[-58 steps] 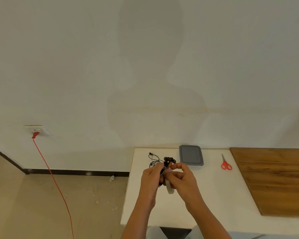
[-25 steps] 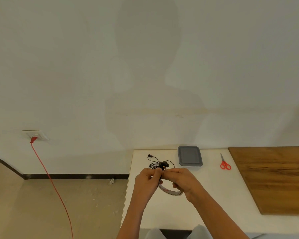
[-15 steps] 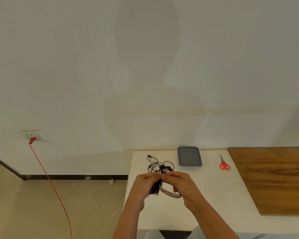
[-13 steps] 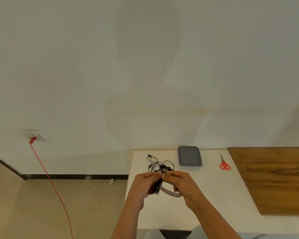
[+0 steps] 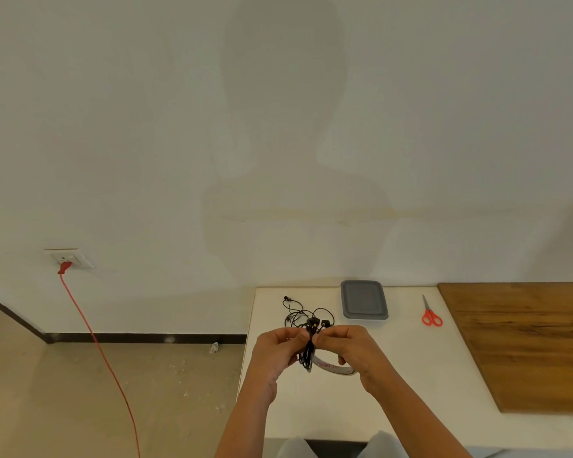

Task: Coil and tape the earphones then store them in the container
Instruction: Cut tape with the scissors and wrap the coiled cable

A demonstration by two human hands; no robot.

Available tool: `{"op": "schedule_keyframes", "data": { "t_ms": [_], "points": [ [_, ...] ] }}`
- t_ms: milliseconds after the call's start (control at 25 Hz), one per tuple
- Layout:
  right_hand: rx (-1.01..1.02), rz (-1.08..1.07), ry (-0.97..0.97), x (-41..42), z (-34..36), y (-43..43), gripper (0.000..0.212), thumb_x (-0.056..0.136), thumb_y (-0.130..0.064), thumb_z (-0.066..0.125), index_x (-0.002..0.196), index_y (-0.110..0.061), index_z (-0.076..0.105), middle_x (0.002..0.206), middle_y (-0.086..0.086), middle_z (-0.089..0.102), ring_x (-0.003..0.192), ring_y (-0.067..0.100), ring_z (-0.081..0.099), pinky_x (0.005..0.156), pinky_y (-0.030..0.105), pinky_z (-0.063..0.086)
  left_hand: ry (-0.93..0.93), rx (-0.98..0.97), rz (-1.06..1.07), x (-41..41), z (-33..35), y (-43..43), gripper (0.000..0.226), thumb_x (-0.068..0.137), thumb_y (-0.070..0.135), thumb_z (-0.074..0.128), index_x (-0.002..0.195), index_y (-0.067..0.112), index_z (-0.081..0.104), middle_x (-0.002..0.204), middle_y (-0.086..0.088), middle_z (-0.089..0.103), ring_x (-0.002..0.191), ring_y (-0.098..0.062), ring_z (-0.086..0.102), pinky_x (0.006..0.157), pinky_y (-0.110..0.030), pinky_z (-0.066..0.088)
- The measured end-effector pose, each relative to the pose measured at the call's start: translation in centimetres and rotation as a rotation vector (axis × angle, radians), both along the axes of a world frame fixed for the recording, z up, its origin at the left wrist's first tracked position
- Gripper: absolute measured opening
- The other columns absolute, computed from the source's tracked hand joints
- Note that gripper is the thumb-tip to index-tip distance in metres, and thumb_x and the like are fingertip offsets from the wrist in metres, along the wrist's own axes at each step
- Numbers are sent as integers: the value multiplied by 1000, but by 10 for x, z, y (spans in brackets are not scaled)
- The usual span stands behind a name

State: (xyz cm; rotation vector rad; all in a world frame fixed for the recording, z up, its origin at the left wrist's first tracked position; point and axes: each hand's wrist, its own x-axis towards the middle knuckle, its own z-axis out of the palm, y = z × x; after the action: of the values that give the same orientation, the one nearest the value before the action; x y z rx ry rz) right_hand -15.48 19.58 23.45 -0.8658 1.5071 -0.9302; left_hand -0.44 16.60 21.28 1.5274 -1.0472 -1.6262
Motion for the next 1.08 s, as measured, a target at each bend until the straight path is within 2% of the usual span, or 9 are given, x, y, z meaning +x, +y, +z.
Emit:
{"op": "schedule_keyframes", "data": {
  "t_ms": [80,280,440,560,640,800,880,1000,1080],
  "points": [
    [-21,7,21,1,-1,0,5,81,-21,73,76,-20,74,80,-4,70,66,8,53,57,20,41,7,-8,8,-1,1,1,4,85,12,70,88,12,74,77,-6,73,68,-10,67,66,-19,52],
    [-51,22,29,0,-7,-1,9,79,-20,74,71,-23,74,78,-7,71,76,9,59,64,23,44,6,-3,32,-2,1,2,7,86,9,69,89,13,73,73,-3,73,61,-7,67,59,-18,51],
    [-105,21,56,-2,-9,-2,7,79,-20,75,72,-22,74,78,-9,71,76,4,63,52,10,45,25,49,30,-2,5,1,6,86,10,69,89,13,73,71,-3,73,61,-10,65,60,-20,52],
    [-154,36,97,-4,-12,-4,6,79,-21,75,73,-24,74,82,-5,73,84,6,65,67,14,48,73,66,6,-1,5,0,6,87,9,68,89,12,73,75,-6,73,66,-13,65,62,-21,54],
    [-174,35,101,-5,-14,-5,5,78,-22,76,73,-24,75,81,-6,73,85,9,66,72,18,49,56,32,6,-2,3,0,6,87,9,68,92,10,72,75,-8,72,66,-14,63,62,-21,54],
    [-208,21,101,-5,-15,-6,5,78,-20,76,74,-23,74,76,-8,71,76,6,65,62,11,47,18,-77,25,-6,-2,3,10,87,8,67,96,7,67,73,-5,72,62,-11,65,66,-25,53],
    [-228,18,130,-5,-17,-7,7,78,-22,76,73,-26,74,78,-7,72,80,8,65,69,16,48,7,-134,45,-8,-2,7,6,88,8,65,92,8,70,72,-6,72,60,-10,64,67,-25,54],
    [-232,-1,148,-4,-22,-8,6,78,-23,76,74,-28,74,79,-8,71,83,9,65,77,22,49,-38,-189,84,-13,-7,13,10,89,15,64,91,15,74,77,-7,74,68,-15,68,72,-28,58],
    [-238,-13,154,-4,-25,-9,6,78,-24,76,74,-29,74,78,-10,71,80,6,65,72,17,48,-34,-192,90,-14,-9,15,11,89,23,66,92,18,75,81,-6,75,72,-15,69,76,-29,58]
  ]
}}
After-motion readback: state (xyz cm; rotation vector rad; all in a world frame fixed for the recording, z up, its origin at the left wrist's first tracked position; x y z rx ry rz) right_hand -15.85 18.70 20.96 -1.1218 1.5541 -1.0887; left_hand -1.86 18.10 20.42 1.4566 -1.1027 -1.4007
